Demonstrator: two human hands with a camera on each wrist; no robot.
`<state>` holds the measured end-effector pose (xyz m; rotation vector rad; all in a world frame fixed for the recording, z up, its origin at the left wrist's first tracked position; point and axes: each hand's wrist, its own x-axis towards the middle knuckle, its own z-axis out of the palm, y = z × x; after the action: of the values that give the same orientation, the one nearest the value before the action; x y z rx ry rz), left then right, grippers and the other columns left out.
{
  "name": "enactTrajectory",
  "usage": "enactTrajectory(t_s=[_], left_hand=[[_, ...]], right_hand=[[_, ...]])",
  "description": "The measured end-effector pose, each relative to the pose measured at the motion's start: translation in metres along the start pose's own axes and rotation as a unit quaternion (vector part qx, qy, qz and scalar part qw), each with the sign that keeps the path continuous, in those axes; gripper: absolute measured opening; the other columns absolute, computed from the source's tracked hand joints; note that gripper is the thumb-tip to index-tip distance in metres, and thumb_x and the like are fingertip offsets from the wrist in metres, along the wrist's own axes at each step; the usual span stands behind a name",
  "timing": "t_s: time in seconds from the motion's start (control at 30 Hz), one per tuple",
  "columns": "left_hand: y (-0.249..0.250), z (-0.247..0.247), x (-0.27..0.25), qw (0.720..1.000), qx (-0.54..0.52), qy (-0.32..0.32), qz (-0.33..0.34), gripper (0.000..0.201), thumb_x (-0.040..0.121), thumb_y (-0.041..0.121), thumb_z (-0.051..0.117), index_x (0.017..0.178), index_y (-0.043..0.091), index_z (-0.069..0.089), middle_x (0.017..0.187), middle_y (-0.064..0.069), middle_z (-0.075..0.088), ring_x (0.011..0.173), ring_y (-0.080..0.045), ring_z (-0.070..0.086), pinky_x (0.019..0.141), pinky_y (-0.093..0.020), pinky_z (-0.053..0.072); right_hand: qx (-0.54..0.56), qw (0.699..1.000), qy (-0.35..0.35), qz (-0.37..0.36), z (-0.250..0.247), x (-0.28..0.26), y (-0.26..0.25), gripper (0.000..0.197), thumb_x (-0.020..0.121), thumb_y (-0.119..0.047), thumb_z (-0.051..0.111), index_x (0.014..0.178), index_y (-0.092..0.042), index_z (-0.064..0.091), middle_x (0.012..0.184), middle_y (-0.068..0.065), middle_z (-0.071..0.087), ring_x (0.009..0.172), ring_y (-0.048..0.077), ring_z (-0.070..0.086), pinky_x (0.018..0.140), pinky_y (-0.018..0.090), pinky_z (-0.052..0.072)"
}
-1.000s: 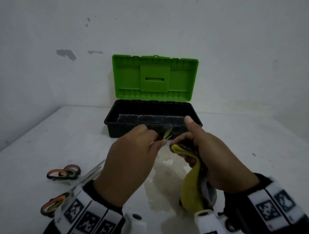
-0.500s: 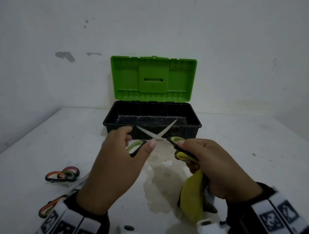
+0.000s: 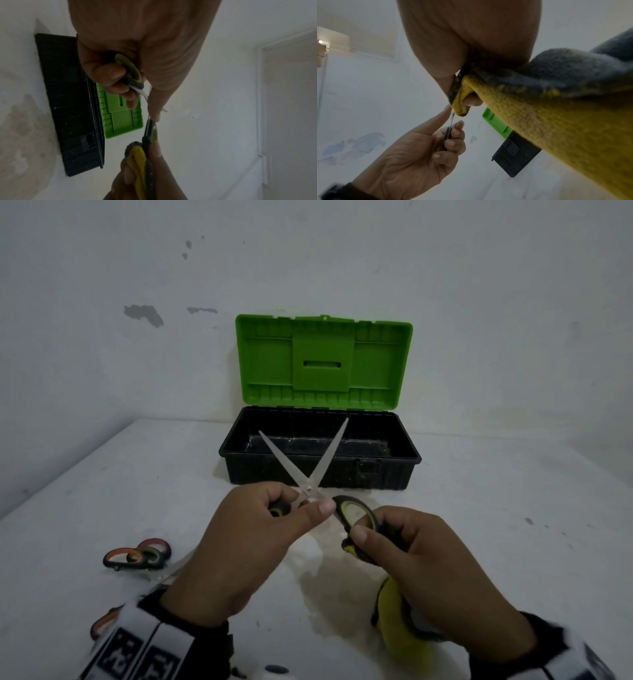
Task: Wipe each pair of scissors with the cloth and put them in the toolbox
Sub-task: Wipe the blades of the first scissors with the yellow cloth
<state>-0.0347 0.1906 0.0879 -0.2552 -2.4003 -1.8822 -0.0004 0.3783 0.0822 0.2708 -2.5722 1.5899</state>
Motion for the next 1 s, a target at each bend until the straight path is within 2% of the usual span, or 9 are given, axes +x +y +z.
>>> enactTrajectory(t_s=[0.13, 0.2, 0.27, 0.37, 0.5, 0.6, 0.8, 0.9, 1.0], left_hand=[[-0.003, -0.005, 0.000, 0.997, 0.035, 0.043, 0.045, 0.027, 0.071, 0.042, 0.078, 0.061, 0.020, 0.066, 0.046, 0.010, 0.051, 0.040, 0.000, 0.043, 0.043, -0.012, 0.036], [-0.004, -0.009, 0.001, 0.995, 0.059, 0.056, 0.063, 0.030, 0.068, 0.045, 0.079, 0.058, 0.021, 0.065, 0.048, 0.008, 0.053, 0.045, -0.001, 0.045, 0.048, -0.012, 0.040], [-0.004, -0.010, 0.001, 0.992, 0.076, 0.064, 0.072, 0.032, 0.066, 0.046, 0.080, 0.056, 0.021, 0.063, 0.048, 0.010, 0.054, 0.045, 0.000, 0.046, 0.049, -0.010, 0.040], [-0.003, -0.009, 0.000, 0.990, 0.103, 0.061, 0.074, 0.031, 0.065, 0.045, 0.080, 0.058, 0.022, 0.062, 0.043, 0.017, 0.051, 0.040, 0.004, 0.044, 0.045, -0.006, 0.034], [-0.003, -0.006, 0.000, 0.988, 0.122, 0.053, 0.075, 0.029, 0.065, 0.043, 0.082, 0.061, 0.022, 0.062, 0.046, 0.018, 0.053, 0.044, 0.005, 0.047, 0.047, -0.007, 0.037], [-0.003, -0.005, 0.000, 0.985, 0.137, 0.065, 0.083, 0.033, 0.062, 0.046, 0.082, 0.059, 0.022, 0.060, 0.044, 0.016, 0.050, 0.043, 0.002, 0.046, 0.046, -0.008, 0.038], [-0.008, -0.006, -0.001, 0.978, 0.180, 0.058, 0.086, 0.037, 0.063, 0.051, 0.079, 0.057, 0.022, 0.057, 0.046, 0.008, 0.048, 0.045, -0.004, 0.044, 0.047, -0.011, 0.038], [-0.009, -0.005, -0.001, 0.977, 0.192, 0.056, 0.080, 0.036, 0.063, 0.050, 0.080, 0.058, 0.023, 0.058, 0.049, 0.006, 0.053, 0.045, -0.005, 0.046, 0.046, -0.011, 0.037], [-0.009, -0.004, -0.002, 0.978, 0.184, 0.051, 0.082, 0.037, 0.062, 0.049, 0.081, 0.056, 0.023, 0.057, 0.047, 0.013, 0.052, 0.046, -0.001, 0.046, 0.049, -0.009, 0.038]], right_hand=[[-0.021, 0.991, -0.104, 0.076, -0.012, -0.005, -0.001, 0.019, 0.081, -0.032, 0.073, 0.101, -0.034, 0.071, 0.095, -0.014, 0.073, 0.088, 0.002, 0.067, 0.078, 0.016, 0.051], [-0.021, 0.987, -0.124, 0.104, -0.026, -0.005, 0.005, 0.043, 0.084, -0.002, 0.064, 0.110, -0.037, 0.068, 0.101, -0.021, 0.071, 0.091, -0.005, 0.065, 0.076, 0.009, 0.047], [-0.040, 0.987, -0.090, 0.123, -0.038, -0.003, 0.013, 0.059, 0.081, 0.007, 0.061, 0.119, -0.040, 0.063, 0.107, -0.021, 0.069, 0.097, -0.001, 0.065, 0.083, 0.017, 0.049], [0.015, 0.989, -0.005, 0.144, -0.047, 0.003, 0.021, 0.063, 0.075, 0.000, 0.077, 0.124, -0.035, 0.057, 0.105, -0.008, 0.069, 0.092, 0.015, 0.071, 0.085, 0.040, 0.057], [-0.046, 0.989, 0.102, 0.093, -0.048, 0.006, 0.018, 0.040, 0.068, -0.017, 0.086, 0.101, -0.025, 0.065, 0.086, -0.005, 0.074, 0.065, 0.004, 0.071, 0.055, 0.013, 0.051], [-0.027, 0.989, 0.131, 0.064, -0.045, 0.009, 0.014, 0.026, 0.066, -0.020, 0.086, 0.085, -0.021, 0.068, 0.069, 0.000, 0.075, 0.049, 0.004, 0.065, 0.046, 0.013, 0.043], [0.102, 0.986, 0.121, 0.054, -0.039, 0.016, 0.021, 0.006, 0.074, -0.011, 0.077, 0.079, -0.013, 0.075, 0.081, 0.005, 0.074, 0.074, 0.019, 0.070, 0.069, 0.029, 0.054], [0.190, 0.976, 0.062, 0.085, -0.037, 0.015, 0.024, 0.029, 0.067, -0.017, 0.074, 0.095, -0.011, 0.077, 0.095, 0.011, 0.076, 0.093, 0.027, 0.071, 0.083, 0.033, 0.055], [0.267, 0.960, 0.010, 0.087, -0.033, 0.013, 0.016, 0.044, 0.062, -0.005, 0.073, 0.106, -0.008, 0.072, 0.100, 0.015, 0.075, 0.095, 0.027, 0.072, 0.076, 0.024, 0.057]])
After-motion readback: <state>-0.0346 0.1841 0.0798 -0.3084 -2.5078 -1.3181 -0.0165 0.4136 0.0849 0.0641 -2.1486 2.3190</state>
